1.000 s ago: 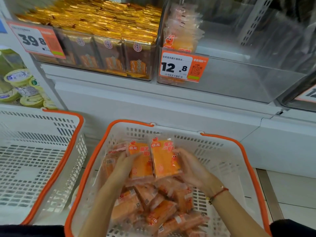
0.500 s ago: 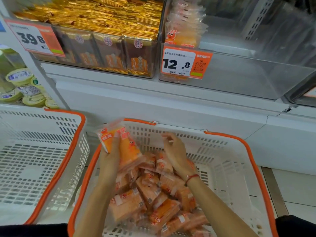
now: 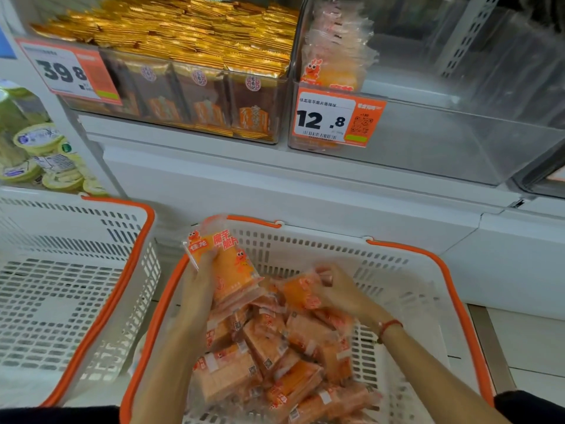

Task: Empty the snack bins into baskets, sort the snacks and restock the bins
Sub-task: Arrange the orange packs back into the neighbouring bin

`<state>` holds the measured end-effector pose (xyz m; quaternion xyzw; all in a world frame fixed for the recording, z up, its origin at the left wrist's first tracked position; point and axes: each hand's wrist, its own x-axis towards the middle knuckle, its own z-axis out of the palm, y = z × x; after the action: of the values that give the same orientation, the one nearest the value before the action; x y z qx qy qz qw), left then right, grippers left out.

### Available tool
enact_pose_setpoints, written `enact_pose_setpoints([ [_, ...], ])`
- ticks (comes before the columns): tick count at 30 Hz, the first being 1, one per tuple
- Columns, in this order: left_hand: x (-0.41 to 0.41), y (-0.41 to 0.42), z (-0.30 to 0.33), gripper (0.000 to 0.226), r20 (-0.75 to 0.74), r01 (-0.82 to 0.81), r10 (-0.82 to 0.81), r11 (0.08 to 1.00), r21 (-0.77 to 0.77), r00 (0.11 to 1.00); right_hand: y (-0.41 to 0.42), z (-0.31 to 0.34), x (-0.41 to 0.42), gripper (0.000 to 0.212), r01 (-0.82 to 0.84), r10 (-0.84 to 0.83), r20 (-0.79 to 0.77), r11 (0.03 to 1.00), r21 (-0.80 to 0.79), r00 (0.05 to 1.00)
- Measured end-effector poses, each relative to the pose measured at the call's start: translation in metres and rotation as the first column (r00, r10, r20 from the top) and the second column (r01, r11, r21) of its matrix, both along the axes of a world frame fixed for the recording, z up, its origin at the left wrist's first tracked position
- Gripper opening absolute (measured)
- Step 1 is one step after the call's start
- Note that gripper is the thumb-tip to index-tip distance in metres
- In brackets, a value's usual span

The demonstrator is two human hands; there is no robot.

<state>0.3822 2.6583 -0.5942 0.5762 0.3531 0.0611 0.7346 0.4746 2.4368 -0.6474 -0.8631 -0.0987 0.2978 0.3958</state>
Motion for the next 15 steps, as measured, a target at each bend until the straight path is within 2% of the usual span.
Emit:
enact_pose_setpoints([
  [2, -0.001, -0.003, 0.000, 0.036, 0.034, 0.078, -0.080, 0.996, 0.046, 0.996, -0.023, 0.035, 0.013, 0.018, 0.066, -0.037, -0.162, 0.982, 0.176, 0.986],
  [3, 0.001, -0.005, 0.000, 0.039, 0.041, 0.118, -0.121, 0.990, 0.070, 0.992, -0.034, 0.050, 0.017, 0.021, 0.085, -0.027, -0.228, 0.965, 0.247, 0.973],
  [5, 0.004, -0.013, 0.004, 0.045, 0.039, 0.182, -0.187, 0.978, 0.097, 0.982, -0.047, 0.071, 0.021, 0.041, 0.062, 0.047, -0.302, 0.937, 0.344, 0.952],
  [7, 0.005, -0.023, 0.003, 0.041, 0.032, 0.264, -0.269, 0.958, 0.114, 0.963, -0.046, 0.094, 0.020, 0.056, -0.007, 0.114, -0.282, 0.935, 0.355, 0.953],
  [10, 0.009, -0.045, 0.011, 0.040, -0.010, 0.402, -0.404, 0.908, 0.116, 0.915, -0.030, 0.119, 0.011, 0.045, -0.032, 0.112, -0.221, 0.941, 0.336, 0.969],
  [12, 0.011, -0.058, 0.012, 0.030, 0.007, 0.454, -0.454, 0.891, 0.018, 0.891, -0.018, 0.126, 0.002, 0.036, 0.018, 0.026, -0.132, 0.947, 0.320, 0.991],
  [15, 0.011, -0.072, 0.018, 0.017, 0.097, 0.435, -0.427, 0.898, -0.074, 0.899, -0.008, 0.127, -0.011, 0.028, 0.211, -0.221, -0.012, 0.911, 0.356, 0.975],
])
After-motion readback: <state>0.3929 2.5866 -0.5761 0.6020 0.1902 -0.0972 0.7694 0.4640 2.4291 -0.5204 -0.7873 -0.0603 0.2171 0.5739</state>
